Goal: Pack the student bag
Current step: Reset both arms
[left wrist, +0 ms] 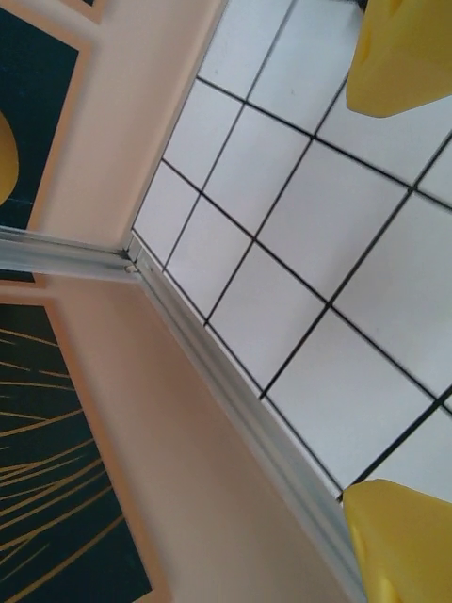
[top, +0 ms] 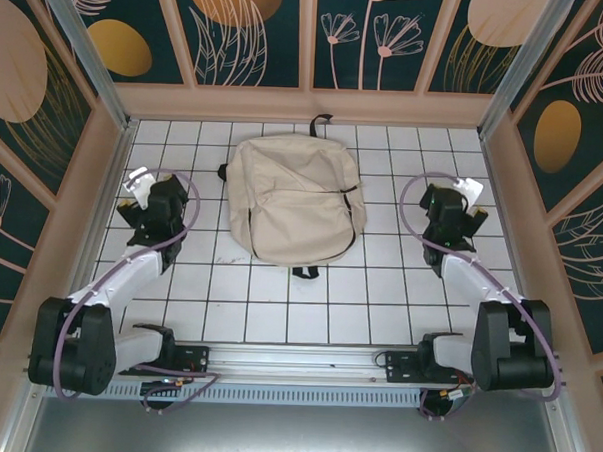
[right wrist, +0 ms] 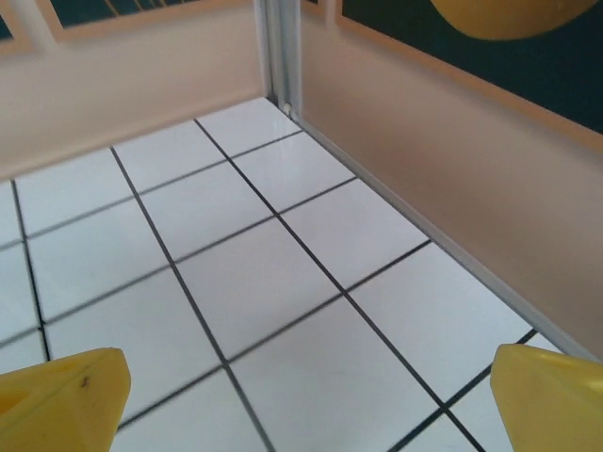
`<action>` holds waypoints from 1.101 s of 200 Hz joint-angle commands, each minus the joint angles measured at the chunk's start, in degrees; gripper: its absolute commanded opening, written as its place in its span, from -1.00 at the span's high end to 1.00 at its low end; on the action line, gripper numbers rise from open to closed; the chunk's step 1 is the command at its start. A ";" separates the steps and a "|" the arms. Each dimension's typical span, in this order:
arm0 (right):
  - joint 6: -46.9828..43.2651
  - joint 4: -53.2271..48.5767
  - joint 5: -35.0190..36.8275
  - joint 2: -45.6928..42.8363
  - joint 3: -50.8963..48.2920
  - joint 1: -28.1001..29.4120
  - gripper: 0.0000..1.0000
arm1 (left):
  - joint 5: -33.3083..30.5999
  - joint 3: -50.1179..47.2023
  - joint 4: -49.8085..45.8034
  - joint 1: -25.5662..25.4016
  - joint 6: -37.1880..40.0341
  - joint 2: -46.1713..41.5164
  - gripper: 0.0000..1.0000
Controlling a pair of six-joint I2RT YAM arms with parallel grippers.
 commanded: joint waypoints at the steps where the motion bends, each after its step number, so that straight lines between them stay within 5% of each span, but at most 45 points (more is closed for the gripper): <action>1: -3.62 12.99 -1.87 -0.67 -4.01 -0.66 -0.97 | -3.72 -6.41 19.94 0.26 11.14 0.91 -0.97; 101: -8.68 41.41 -21.14 5.72 -16.88 -2.80 -0.98 | 20.75 -20.66 54.32 4.28 16.89 11.19 -0.98; 163: -8.91 50.90 -26.00 9.85 -20.77 -4.21 -0.98 | 27.52 -25.55 69.47 5.90 17.59 18.51 -0.98; 220: -7.38 52.42 -26.14 17.14 -18.14 -5.35 -0.98 | 25.94 -18.49 56.51 5.90 16.85 18.85 -0.98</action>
